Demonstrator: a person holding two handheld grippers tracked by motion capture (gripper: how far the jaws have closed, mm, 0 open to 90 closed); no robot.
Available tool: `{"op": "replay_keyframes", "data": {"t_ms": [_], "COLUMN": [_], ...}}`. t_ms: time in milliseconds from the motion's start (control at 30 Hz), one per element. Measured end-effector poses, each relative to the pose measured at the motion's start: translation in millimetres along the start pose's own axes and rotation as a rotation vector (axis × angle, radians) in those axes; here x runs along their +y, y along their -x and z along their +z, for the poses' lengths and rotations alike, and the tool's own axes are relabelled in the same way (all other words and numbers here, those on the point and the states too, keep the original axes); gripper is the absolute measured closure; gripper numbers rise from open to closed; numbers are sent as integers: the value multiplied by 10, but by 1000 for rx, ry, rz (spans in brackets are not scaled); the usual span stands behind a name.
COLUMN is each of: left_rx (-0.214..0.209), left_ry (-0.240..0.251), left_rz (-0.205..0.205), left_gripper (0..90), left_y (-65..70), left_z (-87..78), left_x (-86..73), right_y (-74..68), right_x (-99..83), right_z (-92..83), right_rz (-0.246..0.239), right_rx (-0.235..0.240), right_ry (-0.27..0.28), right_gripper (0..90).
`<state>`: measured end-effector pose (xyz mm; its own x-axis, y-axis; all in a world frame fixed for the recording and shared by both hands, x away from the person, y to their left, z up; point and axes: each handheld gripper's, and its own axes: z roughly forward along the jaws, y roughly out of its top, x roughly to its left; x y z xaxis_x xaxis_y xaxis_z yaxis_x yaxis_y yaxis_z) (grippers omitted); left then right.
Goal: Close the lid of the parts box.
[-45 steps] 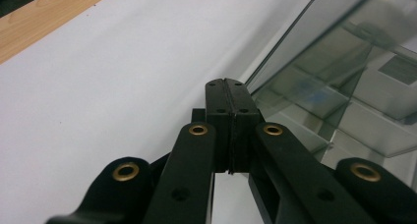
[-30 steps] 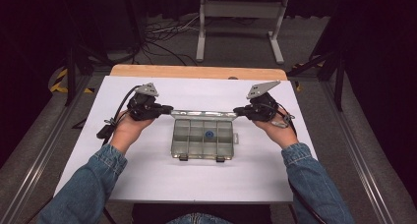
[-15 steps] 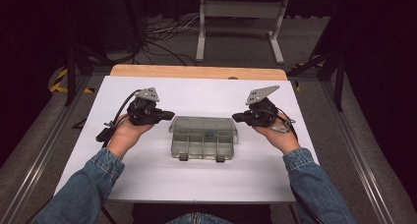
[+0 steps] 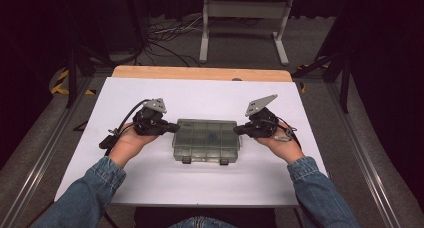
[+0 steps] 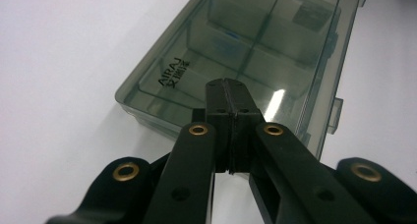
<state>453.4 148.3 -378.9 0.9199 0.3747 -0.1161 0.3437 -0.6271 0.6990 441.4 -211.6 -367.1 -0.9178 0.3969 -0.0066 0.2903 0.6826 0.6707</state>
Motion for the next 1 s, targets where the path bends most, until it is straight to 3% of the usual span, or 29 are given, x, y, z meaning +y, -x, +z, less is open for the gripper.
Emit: {"op": "replay_keyframes", "data": {"t_ms": [500,1000], "left_rx": [-41,-49], "left_ry": [-54,-92], "left_rz": [3,8], "left_gripper": [894,890], "left_y": [32,49], "left_z": [112,190], "left_x": [-73,-128], "right_y": [-66,-99], "right_x": [-85,-150], "right_z": [106,193], "right_rz": [9,11], "right_rx": [25,39], "right_ry": [-47,-64], "right_gripper": [899,898]}}
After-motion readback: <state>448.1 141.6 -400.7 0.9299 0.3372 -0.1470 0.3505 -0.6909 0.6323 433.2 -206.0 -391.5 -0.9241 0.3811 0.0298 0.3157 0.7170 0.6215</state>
